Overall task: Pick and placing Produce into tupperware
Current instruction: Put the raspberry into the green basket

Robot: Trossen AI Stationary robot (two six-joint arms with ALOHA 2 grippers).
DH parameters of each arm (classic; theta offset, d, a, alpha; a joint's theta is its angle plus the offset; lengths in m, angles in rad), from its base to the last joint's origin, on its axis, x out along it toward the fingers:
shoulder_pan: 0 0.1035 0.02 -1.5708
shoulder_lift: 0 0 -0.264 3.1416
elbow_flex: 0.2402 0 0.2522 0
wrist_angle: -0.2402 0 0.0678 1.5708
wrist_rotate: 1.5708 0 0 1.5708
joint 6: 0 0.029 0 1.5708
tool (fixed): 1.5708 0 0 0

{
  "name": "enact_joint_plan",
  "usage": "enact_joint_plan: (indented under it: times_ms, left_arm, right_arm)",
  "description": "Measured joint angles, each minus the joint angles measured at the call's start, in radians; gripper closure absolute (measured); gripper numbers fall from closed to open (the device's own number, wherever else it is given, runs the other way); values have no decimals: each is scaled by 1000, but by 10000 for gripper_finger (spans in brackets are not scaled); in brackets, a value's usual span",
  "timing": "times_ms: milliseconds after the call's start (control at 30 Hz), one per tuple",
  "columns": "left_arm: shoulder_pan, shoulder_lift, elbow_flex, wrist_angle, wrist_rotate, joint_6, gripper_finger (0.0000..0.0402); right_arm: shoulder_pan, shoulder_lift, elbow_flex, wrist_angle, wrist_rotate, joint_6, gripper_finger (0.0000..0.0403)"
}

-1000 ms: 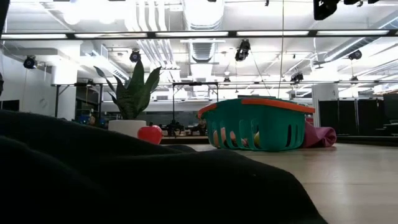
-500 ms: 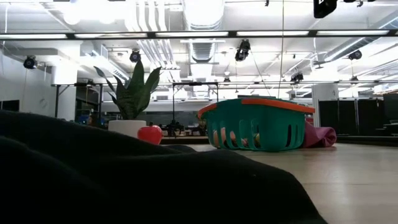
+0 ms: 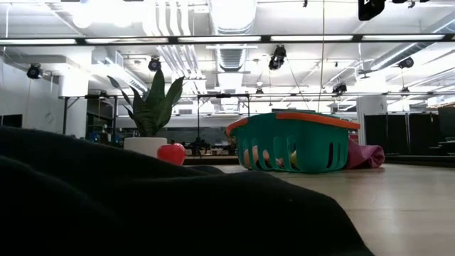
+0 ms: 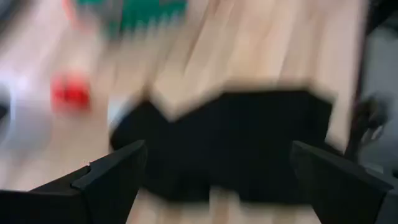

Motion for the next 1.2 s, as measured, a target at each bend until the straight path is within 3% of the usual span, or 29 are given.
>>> enact_joint_plan:
  times_ms: [200,600,867,1200]
  left_arm:
    - [-67,104,-1,-253,308,-464,24]
    - [-70,327,-2,-215,814,-1004,24]
    - [-70,448,-2,12,829,-1000,24]
    - [-75,532,-50,2,869,-946,29]
  right_arm:
    - [0,0,0,0,0,0,392]
    - [0,0,-1,0,0,-1,392]
    - [0,0,-1,0,0,0,392]
    - [0,0,-2,5,0,0,392]
